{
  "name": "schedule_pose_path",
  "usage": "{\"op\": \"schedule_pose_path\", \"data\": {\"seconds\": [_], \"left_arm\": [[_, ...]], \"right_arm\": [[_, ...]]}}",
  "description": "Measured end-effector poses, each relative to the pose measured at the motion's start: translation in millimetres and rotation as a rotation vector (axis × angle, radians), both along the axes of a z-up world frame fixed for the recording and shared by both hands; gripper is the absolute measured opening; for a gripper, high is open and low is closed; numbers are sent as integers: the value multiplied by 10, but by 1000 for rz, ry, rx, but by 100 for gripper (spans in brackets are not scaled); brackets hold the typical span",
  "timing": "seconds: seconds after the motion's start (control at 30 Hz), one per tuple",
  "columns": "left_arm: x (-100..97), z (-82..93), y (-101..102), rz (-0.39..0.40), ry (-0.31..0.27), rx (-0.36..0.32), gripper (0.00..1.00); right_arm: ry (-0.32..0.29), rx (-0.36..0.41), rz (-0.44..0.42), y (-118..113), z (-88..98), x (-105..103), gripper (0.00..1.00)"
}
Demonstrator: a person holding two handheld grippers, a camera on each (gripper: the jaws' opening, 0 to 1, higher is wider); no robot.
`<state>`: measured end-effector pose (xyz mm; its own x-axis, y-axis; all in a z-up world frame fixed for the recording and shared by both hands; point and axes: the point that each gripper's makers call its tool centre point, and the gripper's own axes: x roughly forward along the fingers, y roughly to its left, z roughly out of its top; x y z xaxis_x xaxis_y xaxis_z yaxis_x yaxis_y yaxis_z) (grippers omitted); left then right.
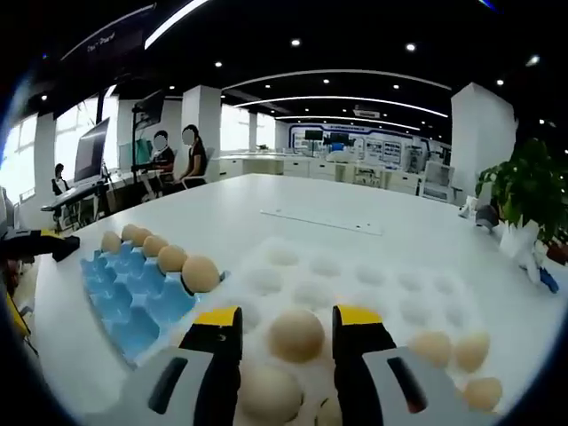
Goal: Place the egg into an empty slot of the egg tray after lifting it from the table, then release the egg inside the slot.
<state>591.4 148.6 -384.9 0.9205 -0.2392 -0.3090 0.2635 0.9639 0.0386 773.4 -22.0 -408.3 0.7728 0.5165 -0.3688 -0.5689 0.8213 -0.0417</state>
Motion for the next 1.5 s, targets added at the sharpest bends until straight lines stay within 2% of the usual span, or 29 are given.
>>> {"op": "schedule_pose_path", "data": {"seconds": [0.13, 0.2, 0.27, 0.5, 0.57, 0.73, 1.03, 1.3, 1.5], "left_arm": [[-9, 0, 8, 0, -3, -3, 100], [-19, -2, 28, 3, -3, -3, 100], [-26, -5, 45, 7, -4, -8, 100], [-35, -40, 102, 15, 2, -13, 100], [-32, -43, 116, 16, 2, -14, 100], [-12, -34, 124, 9, -1, -17, 100], [4, -53, 113, -4, 5, -12, 100], [-20, -34, 144, 3, 0, -13, 100], [-37, -38, 150, 8, 1, -11, 100]], "right_arm": [[49, 42, -56, -21, -39, 3, 37], [107, 80, -105, -44, -94, 16, 35], [92, 67, -110, -43, -73, 38, 35], [137, 67, -194, -87, -110, 78, 30], [133, 16, -205, -115, -135, 84, 28], [126, -52, -215, -85, -156, 61, 28], [109, -21, -221, -116, -154, 20, 27], [114, 5, -198, -86, -142, 83, 27], [77, 73, -161, -86, -87, 99, 27]]}}
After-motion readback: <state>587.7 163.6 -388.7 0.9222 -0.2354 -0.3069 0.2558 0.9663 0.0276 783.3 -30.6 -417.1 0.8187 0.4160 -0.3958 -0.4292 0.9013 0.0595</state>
